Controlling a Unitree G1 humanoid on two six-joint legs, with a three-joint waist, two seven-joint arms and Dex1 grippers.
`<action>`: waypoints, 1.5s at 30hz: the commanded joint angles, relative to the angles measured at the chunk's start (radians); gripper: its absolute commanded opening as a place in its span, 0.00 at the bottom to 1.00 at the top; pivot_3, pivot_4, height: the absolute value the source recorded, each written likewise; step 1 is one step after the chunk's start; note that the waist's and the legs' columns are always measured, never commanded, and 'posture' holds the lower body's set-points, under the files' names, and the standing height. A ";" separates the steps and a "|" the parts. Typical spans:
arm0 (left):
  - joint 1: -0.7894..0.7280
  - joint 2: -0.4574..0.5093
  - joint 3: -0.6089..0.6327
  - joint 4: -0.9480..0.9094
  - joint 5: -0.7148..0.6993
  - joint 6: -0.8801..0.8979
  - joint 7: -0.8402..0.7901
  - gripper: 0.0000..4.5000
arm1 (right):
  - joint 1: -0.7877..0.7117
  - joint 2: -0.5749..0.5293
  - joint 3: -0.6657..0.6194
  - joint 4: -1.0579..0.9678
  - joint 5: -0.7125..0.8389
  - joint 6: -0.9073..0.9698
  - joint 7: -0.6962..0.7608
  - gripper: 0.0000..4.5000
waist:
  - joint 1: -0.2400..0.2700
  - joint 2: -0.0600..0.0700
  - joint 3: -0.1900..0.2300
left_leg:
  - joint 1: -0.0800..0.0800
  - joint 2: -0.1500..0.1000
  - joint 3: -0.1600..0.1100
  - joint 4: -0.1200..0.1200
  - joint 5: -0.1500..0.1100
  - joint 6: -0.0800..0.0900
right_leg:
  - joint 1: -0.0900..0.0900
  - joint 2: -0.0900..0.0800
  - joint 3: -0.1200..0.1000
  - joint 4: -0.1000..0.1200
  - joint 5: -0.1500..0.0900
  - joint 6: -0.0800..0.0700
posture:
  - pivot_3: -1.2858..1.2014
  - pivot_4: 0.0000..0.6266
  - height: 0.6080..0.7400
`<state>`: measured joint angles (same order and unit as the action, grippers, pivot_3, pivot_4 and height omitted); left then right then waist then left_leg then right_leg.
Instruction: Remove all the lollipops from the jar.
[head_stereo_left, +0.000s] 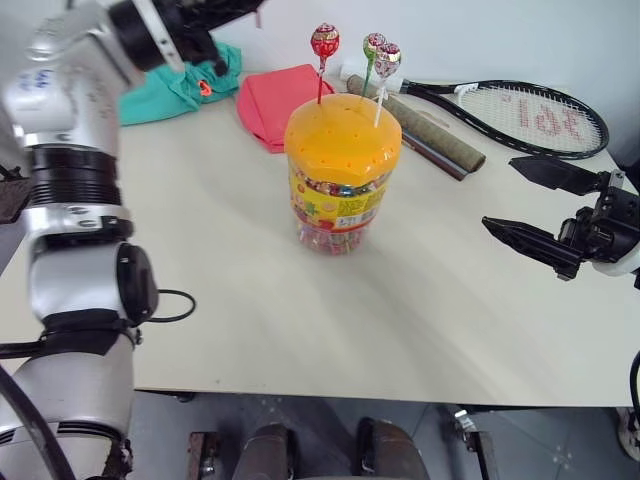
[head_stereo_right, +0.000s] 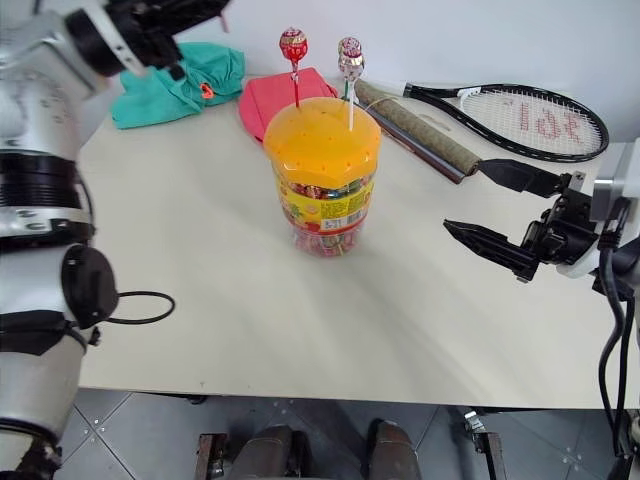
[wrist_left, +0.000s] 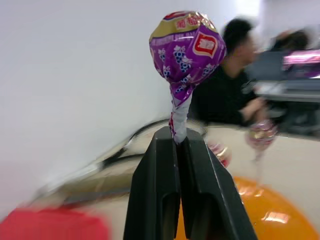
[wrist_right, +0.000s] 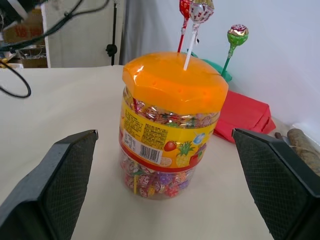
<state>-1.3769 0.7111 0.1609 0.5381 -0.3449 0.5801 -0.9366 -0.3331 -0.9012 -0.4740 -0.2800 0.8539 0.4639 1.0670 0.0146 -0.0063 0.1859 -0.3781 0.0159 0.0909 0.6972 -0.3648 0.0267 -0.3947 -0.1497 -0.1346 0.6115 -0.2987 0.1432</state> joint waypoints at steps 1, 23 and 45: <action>0.059 0.097 -0.026 -0.120 0.053 0.206 0.095 0.01 | -0.025 -0.030 -0.007 0.010 0.032 0.017 0.037 1.00 | -0.003 0.000 0.000 | 0.000 0.000 0.000 0.000 0.000 0.000 | 0.000 0.000 0.000 0.001 0.000 0.000 | 0.52 0.24 1.00; 0.385 0.272 -0.302 -0.196 0.186 0.853 0.282 0.50 | -0.124 -0.001 0.102 0.132 -0.025 -0.008 0.150 1.00 | 0.010 -0.001 0.000 | 0.000 0.000 0.000 0.001 -0.001 -0.001 | 0.000 0.000 0.001 0.002 0.000 0.000 | 0.52 0.24 1.00; 0.139 -0.183 0.000 -0.088 -0.082 -0.185 -0.093 0.99 | -0.078 -0.008 0.007 0.059 -0.007 0.002 0.085 1.00 | 0.013 -0.003 0.001 | -0.001 -0.001 0.000 0.005 -0.001 -0.001 | -0.001 -0.001 0.001 0.006 0.000 0.000 | 0.52 0.24 1.00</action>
<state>-1.1929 0.5318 0.1657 0.4044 -0.4447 0.4780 -1.0162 -0.4118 -0.9001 -0.4167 -0.1868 0.8221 0.4692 1.1658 0.0280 -0.0093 0.1872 -0.3787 0.0148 0.0915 0.7019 -0.3654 0.0258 -0.3956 -0.1510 -0.1339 0.6172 -0.2989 0.1428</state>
